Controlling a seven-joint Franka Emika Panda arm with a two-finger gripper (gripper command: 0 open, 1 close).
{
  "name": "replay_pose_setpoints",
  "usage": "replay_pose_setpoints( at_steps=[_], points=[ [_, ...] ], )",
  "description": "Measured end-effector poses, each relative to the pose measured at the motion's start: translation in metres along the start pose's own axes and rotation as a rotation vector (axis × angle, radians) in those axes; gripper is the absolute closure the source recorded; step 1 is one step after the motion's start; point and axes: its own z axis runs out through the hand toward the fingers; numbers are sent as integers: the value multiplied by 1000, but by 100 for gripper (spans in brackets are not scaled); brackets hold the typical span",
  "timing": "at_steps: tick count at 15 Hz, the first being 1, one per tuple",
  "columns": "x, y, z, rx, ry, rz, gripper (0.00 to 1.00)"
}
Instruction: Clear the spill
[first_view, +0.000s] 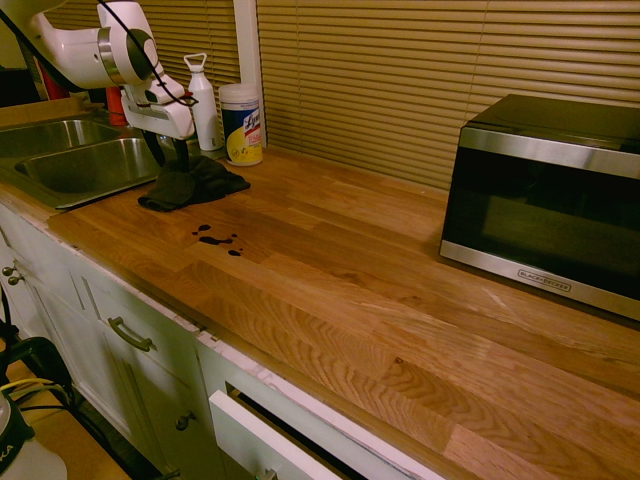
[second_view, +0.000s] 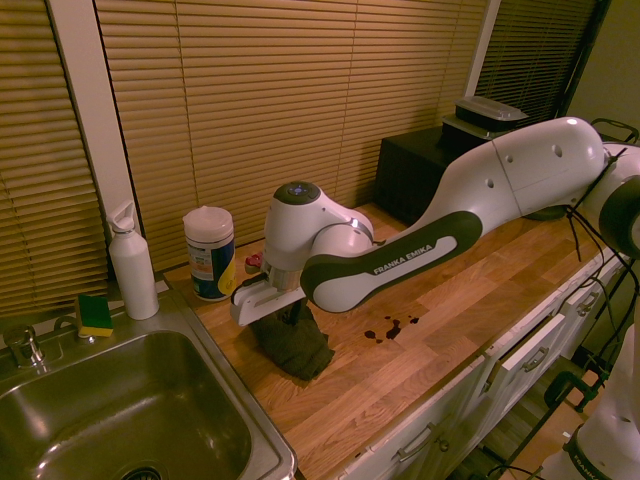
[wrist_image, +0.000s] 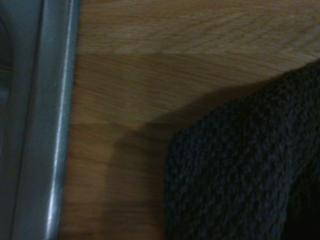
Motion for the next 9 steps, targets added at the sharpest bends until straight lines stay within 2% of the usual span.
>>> replay_pose_setpoints(
  at_steps=[1,9],
  points=[
    [3,-4,7,-7,11,8,100],
    [9,-11,22,-57,23,29,100]
  ],
)
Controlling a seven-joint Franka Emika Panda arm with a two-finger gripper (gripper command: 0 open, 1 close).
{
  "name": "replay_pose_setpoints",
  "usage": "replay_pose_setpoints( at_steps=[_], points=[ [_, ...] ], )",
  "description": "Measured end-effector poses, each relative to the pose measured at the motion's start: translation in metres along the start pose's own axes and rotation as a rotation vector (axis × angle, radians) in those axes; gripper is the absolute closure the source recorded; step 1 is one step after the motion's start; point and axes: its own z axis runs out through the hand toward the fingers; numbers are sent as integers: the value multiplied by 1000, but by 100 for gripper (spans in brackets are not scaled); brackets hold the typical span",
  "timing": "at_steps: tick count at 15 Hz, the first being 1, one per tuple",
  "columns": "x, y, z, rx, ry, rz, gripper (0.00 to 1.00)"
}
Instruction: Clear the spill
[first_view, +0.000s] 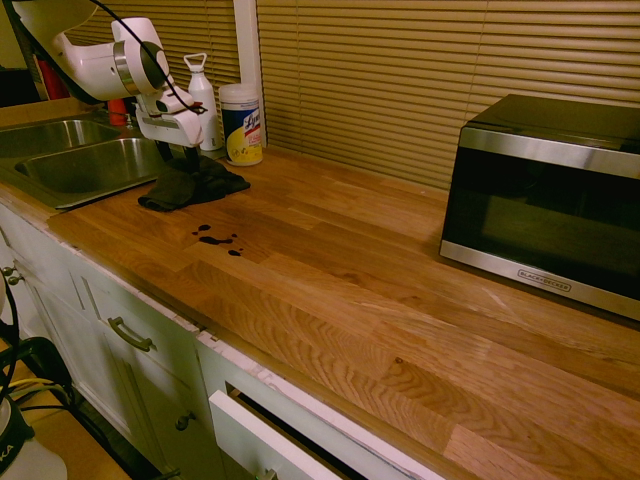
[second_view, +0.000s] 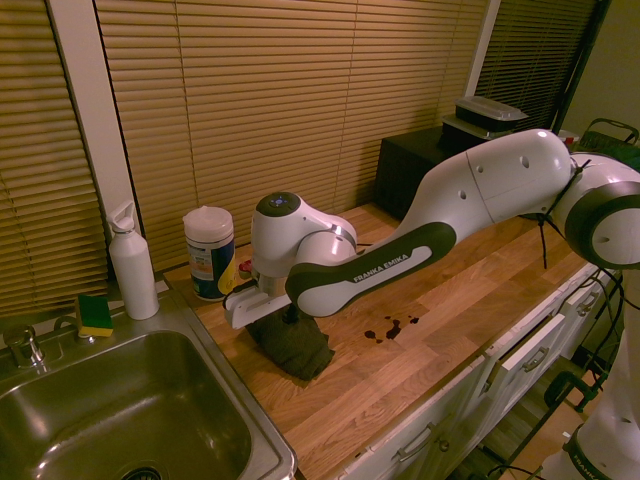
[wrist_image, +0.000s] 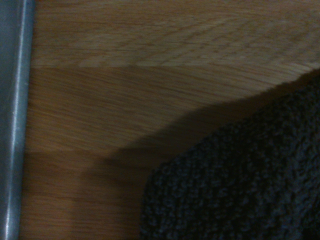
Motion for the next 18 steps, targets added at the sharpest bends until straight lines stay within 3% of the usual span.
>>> replay_pose_setpoints(
  at_steps=[12,18],
  points=[
    [20,8,7,-15,-70,-20,100],
    [49,55,6,-43,-71,0,100]
  ],
)
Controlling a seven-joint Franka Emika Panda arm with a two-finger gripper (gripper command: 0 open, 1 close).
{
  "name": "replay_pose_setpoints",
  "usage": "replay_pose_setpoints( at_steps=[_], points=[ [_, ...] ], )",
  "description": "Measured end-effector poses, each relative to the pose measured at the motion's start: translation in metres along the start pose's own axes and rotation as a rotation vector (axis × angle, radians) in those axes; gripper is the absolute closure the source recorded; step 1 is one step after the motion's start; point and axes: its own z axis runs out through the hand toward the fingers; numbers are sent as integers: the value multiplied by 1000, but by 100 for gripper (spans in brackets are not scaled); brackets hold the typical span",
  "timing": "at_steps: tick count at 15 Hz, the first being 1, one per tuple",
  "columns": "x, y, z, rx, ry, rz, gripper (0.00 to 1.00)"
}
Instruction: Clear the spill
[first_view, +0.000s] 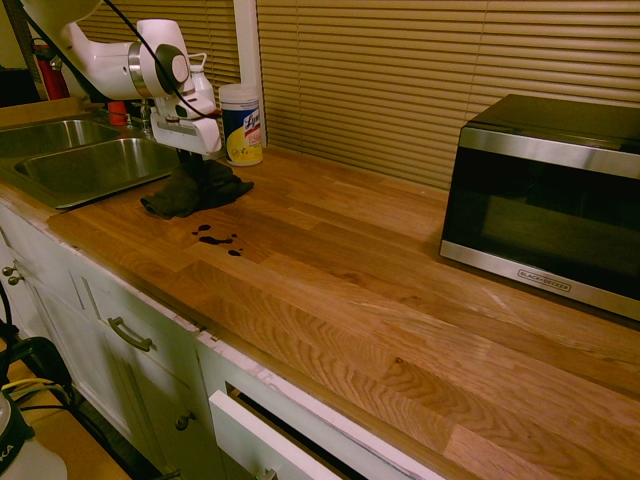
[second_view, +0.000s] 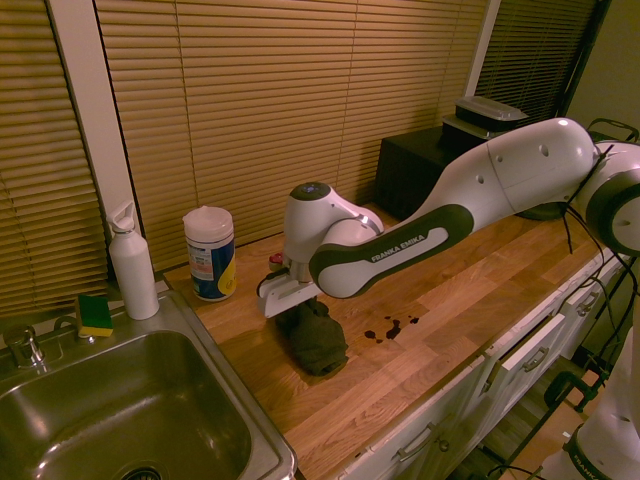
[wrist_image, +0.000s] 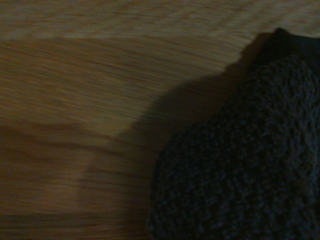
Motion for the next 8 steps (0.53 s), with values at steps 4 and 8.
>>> replay_pose_setpoints(
  at_steps=[4,8],
  points=[
    [6,39,-1,-15,9,9,100],
    [16,76,-2,-32,17,38,100]
  ],
)
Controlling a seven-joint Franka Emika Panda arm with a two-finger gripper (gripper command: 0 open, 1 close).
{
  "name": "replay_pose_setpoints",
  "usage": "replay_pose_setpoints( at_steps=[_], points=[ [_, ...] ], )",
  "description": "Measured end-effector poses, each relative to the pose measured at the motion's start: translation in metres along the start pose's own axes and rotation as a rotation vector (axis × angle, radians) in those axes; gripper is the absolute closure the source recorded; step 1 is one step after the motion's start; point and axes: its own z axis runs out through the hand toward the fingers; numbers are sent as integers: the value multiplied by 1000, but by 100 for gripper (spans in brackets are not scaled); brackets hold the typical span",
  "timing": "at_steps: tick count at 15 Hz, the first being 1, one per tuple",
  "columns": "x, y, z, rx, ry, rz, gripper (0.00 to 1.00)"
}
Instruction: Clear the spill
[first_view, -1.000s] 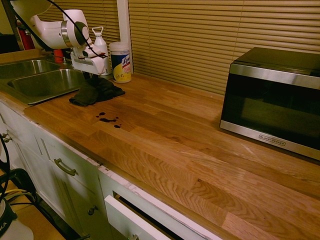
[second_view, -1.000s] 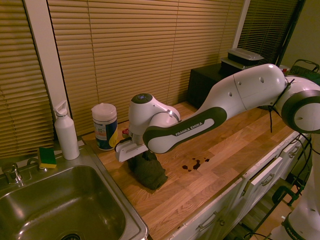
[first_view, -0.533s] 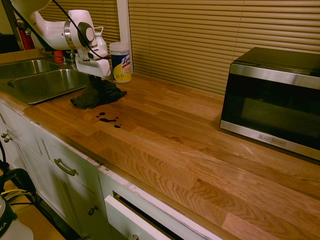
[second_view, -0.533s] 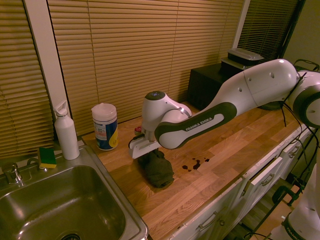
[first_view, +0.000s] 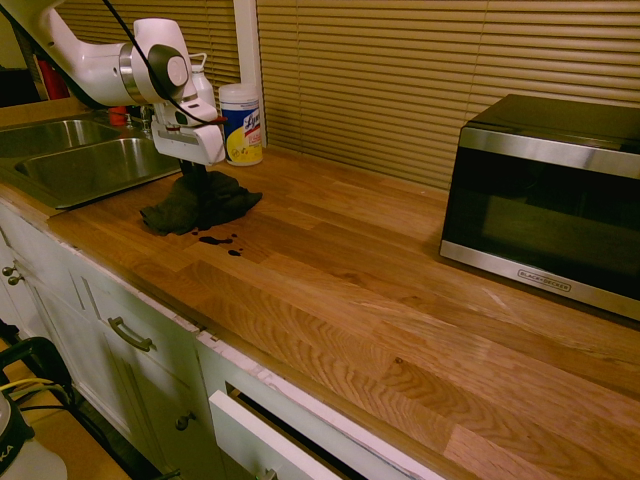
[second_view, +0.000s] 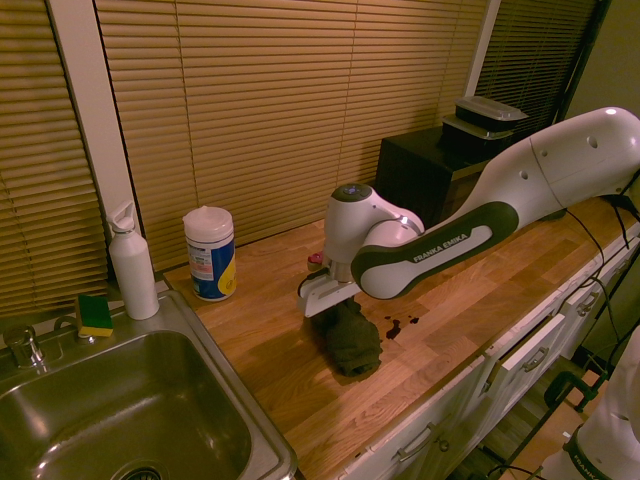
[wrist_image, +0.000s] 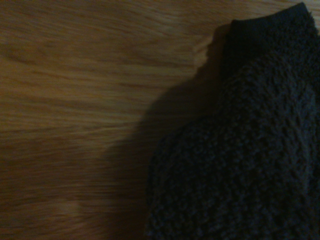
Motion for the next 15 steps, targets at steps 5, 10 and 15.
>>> replay_pose_setpoints(
  at_steps=[5,10,15],
  points=[
    [37,49,3,0,14,69,100],
    [89,106,9,-14,24,118,100],
    [145,157,15,-29,24,161,100]
  ],
)
